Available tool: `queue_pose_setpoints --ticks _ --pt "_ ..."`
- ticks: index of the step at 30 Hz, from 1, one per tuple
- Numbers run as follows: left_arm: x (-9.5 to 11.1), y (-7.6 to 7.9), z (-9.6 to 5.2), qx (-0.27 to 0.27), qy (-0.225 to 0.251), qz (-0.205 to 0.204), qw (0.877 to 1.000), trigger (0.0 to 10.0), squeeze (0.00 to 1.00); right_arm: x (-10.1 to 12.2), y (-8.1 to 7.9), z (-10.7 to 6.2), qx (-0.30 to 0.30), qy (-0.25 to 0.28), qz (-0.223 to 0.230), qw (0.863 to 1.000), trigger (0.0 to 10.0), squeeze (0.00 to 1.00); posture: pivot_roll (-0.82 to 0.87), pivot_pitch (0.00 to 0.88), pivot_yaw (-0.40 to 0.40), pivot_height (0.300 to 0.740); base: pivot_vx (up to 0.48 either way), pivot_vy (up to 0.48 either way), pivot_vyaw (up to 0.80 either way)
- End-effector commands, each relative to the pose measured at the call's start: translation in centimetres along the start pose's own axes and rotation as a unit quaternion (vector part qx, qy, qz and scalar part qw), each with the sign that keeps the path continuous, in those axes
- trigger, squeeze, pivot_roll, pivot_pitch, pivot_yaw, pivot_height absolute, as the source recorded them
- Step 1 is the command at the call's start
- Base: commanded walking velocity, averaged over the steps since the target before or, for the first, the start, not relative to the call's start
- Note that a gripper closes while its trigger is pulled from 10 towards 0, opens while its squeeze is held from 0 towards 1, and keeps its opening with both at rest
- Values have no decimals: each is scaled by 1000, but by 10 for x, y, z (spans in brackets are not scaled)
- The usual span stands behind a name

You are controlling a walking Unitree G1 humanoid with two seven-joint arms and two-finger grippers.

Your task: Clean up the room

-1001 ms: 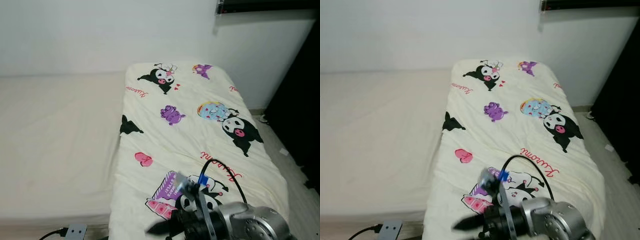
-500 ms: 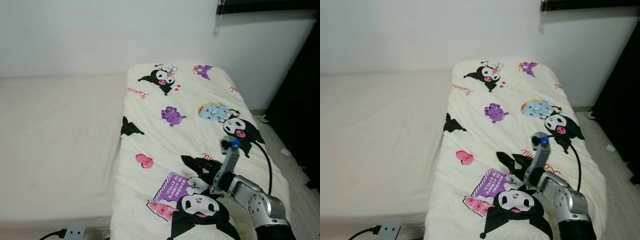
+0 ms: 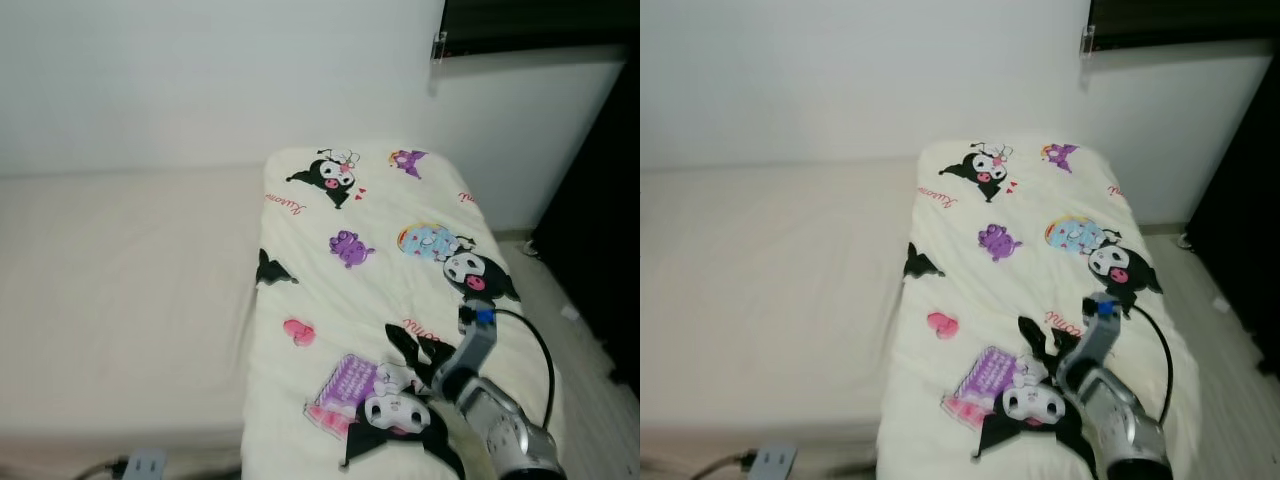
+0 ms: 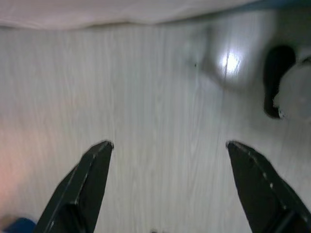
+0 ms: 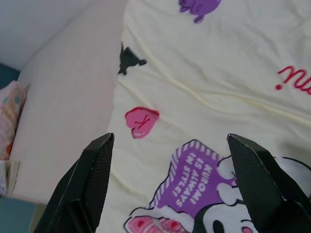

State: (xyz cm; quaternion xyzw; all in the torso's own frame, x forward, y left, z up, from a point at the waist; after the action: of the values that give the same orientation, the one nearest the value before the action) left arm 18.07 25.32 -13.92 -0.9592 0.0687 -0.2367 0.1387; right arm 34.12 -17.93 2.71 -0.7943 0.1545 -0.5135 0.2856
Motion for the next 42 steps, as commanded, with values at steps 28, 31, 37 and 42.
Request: queue_pose_setpoints --ticks 28,31,37,42 --pt "-6 2 0 2 -20 6 1000 10000 0 -147 121 -85 -264 -188 -15 946 10000 0 -98 80 59 740 -189 0 0" --pt "-6 3 0 2 -20 7 1000 10000 0 -176 129 -111 -295 -232 -19 927 10000 0 -93 78 63 740 -480 0 0" --pt "-7 2 0 2 -21 9 1000 10000 0 -200 135 -136 -314 -275 -29 908 10000 0 -87 76 67 740 -480 0 0" --pt "-5 2 0 -2 -17 10 1000 10000 0 -213 136 -149 -324 -298 -37 897 10000 0 -82 76 73 740 -288 0 0"
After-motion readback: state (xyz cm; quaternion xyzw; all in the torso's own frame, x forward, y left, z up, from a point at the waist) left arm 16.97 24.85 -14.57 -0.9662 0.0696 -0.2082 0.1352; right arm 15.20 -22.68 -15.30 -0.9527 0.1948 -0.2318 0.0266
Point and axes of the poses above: a point about 5 cm out from each wrist's last joint towards the gripper, its own z axis pointing out of the wrist towards the gripper, its own x axis along the axis of the wrist's last joint, y = z × x, the point moved 6 cm from there along z, pointing out of the wrist towards the gripper, and after that the axes turned 7 degrees about z, right-handed, at the moved point
